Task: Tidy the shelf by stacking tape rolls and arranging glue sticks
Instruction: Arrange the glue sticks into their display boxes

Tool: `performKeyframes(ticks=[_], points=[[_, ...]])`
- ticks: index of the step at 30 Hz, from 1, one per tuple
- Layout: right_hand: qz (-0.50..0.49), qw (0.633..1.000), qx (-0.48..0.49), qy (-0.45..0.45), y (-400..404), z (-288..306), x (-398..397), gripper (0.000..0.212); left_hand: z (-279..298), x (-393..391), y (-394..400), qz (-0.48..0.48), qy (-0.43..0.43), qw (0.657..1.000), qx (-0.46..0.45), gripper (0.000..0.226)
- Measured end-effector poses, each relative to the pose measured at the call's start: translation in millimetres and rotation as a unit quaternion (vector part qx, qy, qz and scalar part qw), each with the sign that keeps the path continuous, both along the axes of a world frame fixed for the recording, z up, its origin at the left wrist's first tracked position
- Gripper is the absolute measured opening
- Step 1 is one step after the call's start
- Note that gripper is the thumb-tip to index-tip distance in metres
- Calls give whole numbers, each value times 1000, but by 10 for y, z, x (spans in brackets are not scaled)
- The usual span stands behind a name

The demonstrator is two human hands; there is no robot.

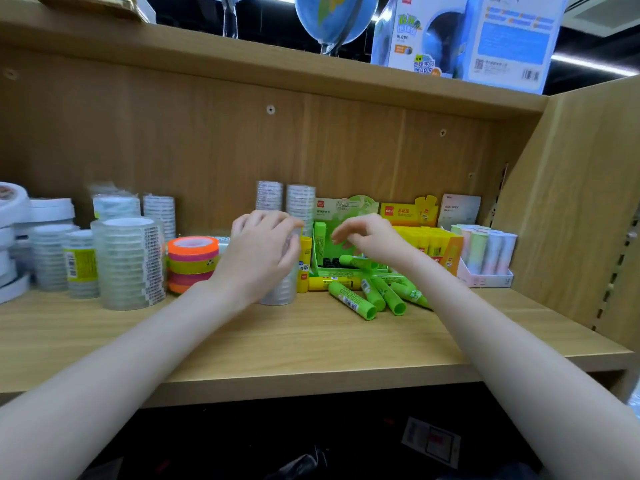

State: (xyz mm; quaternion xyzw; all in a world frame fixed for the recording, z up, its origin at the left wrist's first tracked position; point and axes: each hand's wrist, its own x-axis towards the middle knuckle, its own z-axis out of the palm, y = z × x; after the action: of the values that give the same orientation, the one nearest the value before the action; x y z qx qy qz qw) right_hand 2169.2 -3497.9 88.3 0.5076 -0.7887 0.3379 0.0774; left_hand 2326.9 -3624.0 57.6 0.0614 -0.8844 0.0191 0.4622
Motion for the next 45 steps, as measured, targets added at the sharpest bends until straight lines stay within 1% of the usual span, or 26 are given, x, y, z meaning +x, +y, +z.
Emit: performKeyframes(ticks=[2, 4, 6, 7, 9, 11, 13, 16, 17, 18, 19, 20, 21, 22, 23, 24, 25, 26, 29, 30, 32, 34, 36, 37, 41, 45], points=[[-53, 993, 41, 102, 148, 1, -55, 25, 9, -13, 44, 21, 5, 998, -59, 42], [-93, 971, 122, 186, 243, -51, -82, 21, 21, -74, 115, 14, 3, 995, -98, 38], [-104, 954, 175, 221, 259, -144, -111, 24, 32, -155, 238, -6, -21, 991, -132, 37], [-100, 954, 175, 223, 249, -185, -112, 25, 27, -189, 284, -6, -36, 988, -152, 36], [-105, 958, 142, 226, 243, -195, -140, 24, 0, -252, 309, 24, -64, 978, -199, 35], [-132, 966, 63, 214, 255, -110, -184, 23, -35, -288, 297, 57, -97, 965, -236, 37], [-141, 973, -29, 180, 283, 36, -201, 20, -68, -328, 303, 59, -125, 951, -276, 38], [-139, 977, -90, 136, 272, 192, -239, 12, -104, -444, 359, 48, -165, 939, -296, 39], [-153, 976, -116, 103, 260, 211, -254, 9, -99, -485, 385, 43, -165, 940, -294, 37], [-163, 972, -163, 31, 257, 217, -275, 10, -81, -518, 415, 38, -162, 944, -284, 32], [-150, 956, -235, -89, 267, 220, -294, 14, -74, -559, 425, 29, -177, 946, -269, 27], [-100, 912, -319, -240, 286, 233, -295, 17, -69, -601, 444, 24, -208, 947, -246, 24], [-22, 834, -388, -392, 313, 244, -298, 15, -75, -666, 443, 29, -234, 947, -218, 25], [50, 742, -434, -508, 344, 252, -298, 12, -100, -728, 430, 30, -253, 951, -177, 28], [95, 670, -461, -574, 363, 249, -302, 10, -106, -766, 425, 28, -286, 950, -126, 31], [116, 640, -468, -598, 370, 237, -313, 13, -121, -793, 416, 15, -302, 950, -73, 33], [122, 648, -461, -594, 368, 232, -316, 18, -135, -803, 416, -5, -304, 952, -31, 34], [123, 682, -443, -569, 351, 229, -327, 28, -151, -810, 406, -25, -301, 953, 3, 35], [104, 829, -335, -435, 302, 226, -395, 74, -188, -817, 387, -53, -288, 955, 49, 36], [91, 871, -297, -381, 287, 234, -397, 80, -199, -822, 385, -53, -287, 955, 56, 36], [52, 934, -245, -255, 220, 249, -391, 70, -211, -835, 388, -57, -293, 952, 73, 37], [-17, 976, -187, -112, 101, 257, -365, 56, -214, -837, 375, -62, -297, 949, 86, 38], [-69, 990, -123, 9, -27, 223, -347, 51, -215, -824, 375, -70, -298, 947, 98, 38], [-74, 991, -100, 48, -92, 193, -349, 48, -212, -818, 374, -73, -298, 946, 102, 38], [-92, 984, -26, 153, -281, 43, -431, 38, -195, -821, 371, -80, -298, 945, 112, 38], [-115, 967, -7, 229, -297, 1, -473, 22, -183, -820, 361, -81, -303, 942, 117, 37]])
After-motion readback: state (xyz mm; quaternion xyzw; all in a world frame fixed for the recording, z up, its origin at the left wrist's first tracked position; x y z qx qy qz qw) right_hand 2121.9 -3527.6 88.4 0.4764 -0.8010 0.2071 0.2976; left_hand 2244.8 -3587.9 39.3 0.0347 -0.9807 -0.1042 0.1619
